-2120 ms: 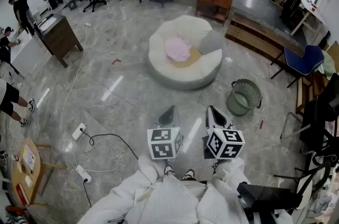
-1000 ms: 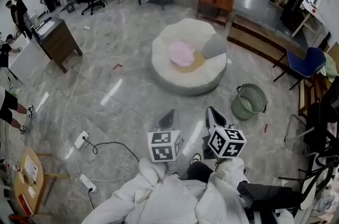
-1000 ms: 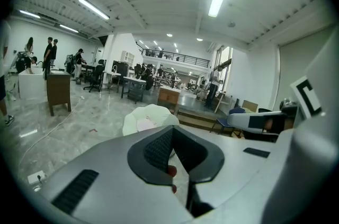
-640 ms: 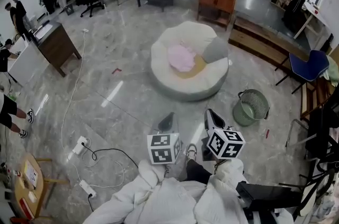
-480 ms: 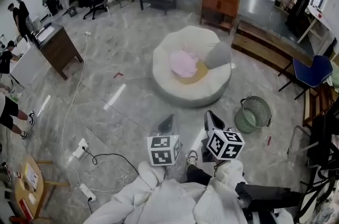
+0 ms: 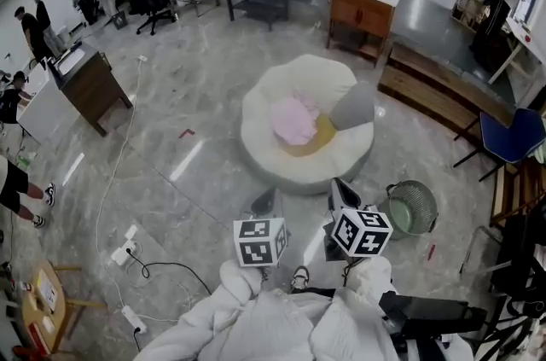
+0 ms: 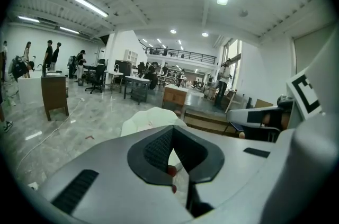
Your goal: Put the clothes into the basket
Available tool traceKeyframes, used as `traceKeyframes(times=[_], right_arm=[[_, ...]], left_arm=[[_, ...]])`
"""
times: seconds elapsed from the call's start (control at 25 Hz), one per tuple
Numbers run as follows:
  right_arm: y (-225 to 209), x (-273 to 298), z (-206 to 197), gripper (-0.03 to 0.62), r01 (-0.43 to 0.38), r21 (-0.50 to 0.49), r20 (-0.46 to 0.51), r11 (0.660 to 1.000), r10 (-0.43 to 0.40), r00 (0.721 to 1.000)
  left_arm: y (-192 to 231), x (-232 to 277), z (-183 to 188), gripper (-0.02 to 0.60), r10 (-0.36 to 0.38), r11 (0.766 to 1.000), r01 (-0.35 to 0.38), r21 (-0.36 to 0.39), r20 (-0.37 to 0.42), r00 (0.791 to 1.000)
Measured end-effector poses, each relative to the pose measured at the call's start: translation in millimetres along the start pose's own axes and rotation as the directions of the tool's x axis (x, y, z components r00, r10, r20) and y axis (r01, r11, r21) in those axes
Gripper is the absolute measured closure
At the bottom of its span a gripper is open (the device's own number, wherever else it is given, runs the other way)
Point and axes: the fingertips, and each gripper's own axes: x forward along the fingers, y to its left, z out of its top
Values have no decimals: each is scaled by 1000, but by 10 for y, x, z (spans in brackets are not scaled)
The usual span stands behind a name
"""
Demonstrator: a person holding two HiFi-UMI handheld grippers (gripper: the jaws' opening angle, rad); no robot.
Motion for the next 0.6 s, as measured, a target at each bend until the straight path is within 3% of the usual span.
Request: traceKeyframes(times=[0.6], right_arm=[[-778, 583, 165, 571, 30, 88, -36, 996, -27, 999]], left_arm=[[-248, 976, 88, 580, -32, 999, 34, 18, -112, 993]])
